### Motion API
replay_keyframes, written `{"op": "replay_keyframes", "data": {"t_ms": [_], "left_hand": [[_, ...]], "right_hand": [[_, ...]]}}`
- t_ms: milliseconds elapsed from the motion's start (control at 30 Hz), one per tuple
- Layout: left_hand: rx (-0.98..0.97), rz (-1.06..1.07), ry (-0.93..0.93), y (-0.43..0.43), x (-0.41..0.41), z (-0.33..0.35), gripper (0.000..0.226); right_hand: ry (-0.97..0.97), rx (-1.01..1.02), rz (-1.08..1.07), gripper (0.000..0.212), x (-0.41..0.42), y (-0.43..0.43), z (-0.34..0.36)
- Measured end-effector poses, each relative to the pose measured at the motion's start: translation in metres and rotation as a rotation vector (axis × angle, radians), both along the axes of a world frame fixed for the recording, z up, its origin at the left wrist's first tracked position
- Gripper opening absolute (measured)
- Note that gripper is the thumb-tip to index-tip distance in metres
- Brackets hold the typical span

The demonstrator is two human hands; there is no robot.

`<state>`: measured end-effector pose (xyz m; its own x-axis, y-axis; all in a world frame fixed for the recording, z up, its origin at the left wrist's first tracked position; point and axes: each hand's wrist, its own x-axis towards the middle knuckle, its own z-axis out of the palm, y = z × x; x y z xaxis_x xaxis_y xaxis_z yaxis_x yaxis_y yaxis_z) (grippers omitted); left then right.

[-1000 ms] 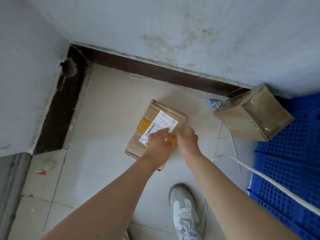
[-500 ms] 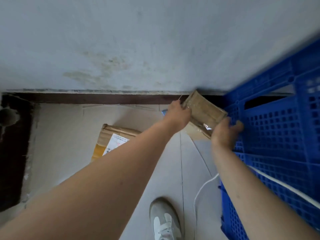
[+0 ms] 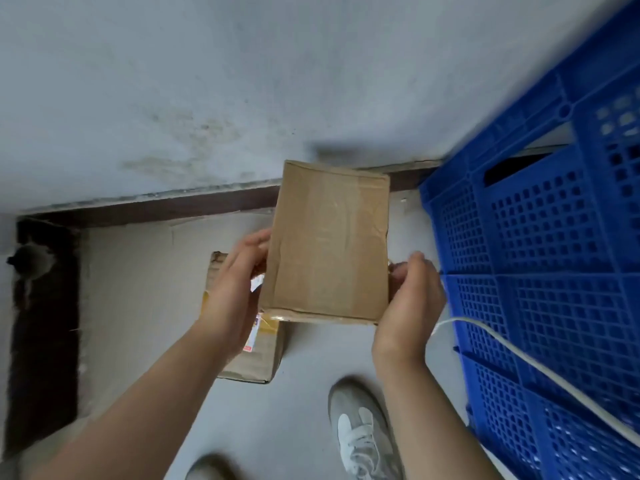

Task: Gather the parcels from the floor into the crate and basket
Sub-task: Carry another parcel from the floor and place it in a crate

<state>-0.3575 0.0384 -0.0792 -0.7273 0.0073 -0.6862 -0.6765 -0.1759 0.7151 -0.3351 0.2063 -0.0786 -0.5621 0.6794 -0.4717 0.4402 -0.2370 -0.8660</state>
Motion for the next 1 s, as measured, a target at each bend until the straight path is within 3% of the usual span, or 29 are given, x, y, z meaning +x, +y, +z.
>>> {"op": "replay_keyframes", "data": {"t_ms": [167,200,267,300,333,400,467,533,600,700,733,800,900,967,1000], "left_hand": [[-0.141,-0.062,0.061,-0.048,0.029,0.0,0.014],[-0.167,-0.101,0.03,-0.058,0.033,0.001,0.023],[-0.15,-0.157,-0.02,-0.072,0.039,0.001,0.096],[-0.146,-0.168,-0.013,-0.077,0.044,-0.001,0.121],[-0.156,-0.179,0.033,-0.081,0.047,-0.002,0.127],[-0.12,-0.129,0.103,-0.086,0.051,-0.001,0.098],[-0.048,-0.02,0.105,-0.087,0.052,0.003,0.075],[-0.188,-0.007,0.141,-0.091,0.05,0.002,0.064],[-0.359,-0.05,0.148,-0.096,0.046,0.003,0.054],[-0.329,-0.05,0.019,-0.105,0.043,0.003,0.115],[-0.321,0.009,0.005,-0.109,0.042,0.004,0.123],[-0.348,0.127,0.075,-0.116,0.041,0.006,0.104],[-0.379,0.266,0.207,-0.128,0.042,0.004,0.049],[-0.407,0.278,0.252,-0.13,0.043,0.004,0.021],[-0.424,0.278,0.267,-0.129,0.044,0.005,0.02]], "right_hand": [[0.028,-0.036,0.269,0.005,0.013,-0.03,-0.004],[0.04,-0.035,0.325,0.008,0.017,-0.036,-0.004],[0.046,-0.027,0.426,0.016,0.026,-0.047,-0.01],[0.019,0.035,0.513,0.02,0.03,-0.054,-0.014],[-0.009,0.088,0.614,0.024,0.032,-0.062,-0.015],[-0.034,-0.027,0.704,0.029,0.033,-0.078,-0.015],[-0.025,-0.405,0.7,0.035,0.026,-0.09,-0.006],[-0.04,-0.698,0.718,0.053,0.022,-0.093,0.0],[-0.064,-0.805,0.696,0.056,0.019,-0.094,0.002],[-0.1,-0.726,0.639,0.047,0.016,-0.092,-0.007],[-0.099,-0.685,0.614,0.044,0.013,-0.088,-0.01],[-0.075,-0.616,0.605,0.043,0.01,-0.084,-0.014],[-0.088,-0.457,0.69,0.039,0.011,-0.09,-0.018],[-0.133,-0.515,0.688,0.033,0.014,-0.097,-0.015],[-0.15,-0.604,0.683,0.046,0.015,-0.1,-0.013]]}}
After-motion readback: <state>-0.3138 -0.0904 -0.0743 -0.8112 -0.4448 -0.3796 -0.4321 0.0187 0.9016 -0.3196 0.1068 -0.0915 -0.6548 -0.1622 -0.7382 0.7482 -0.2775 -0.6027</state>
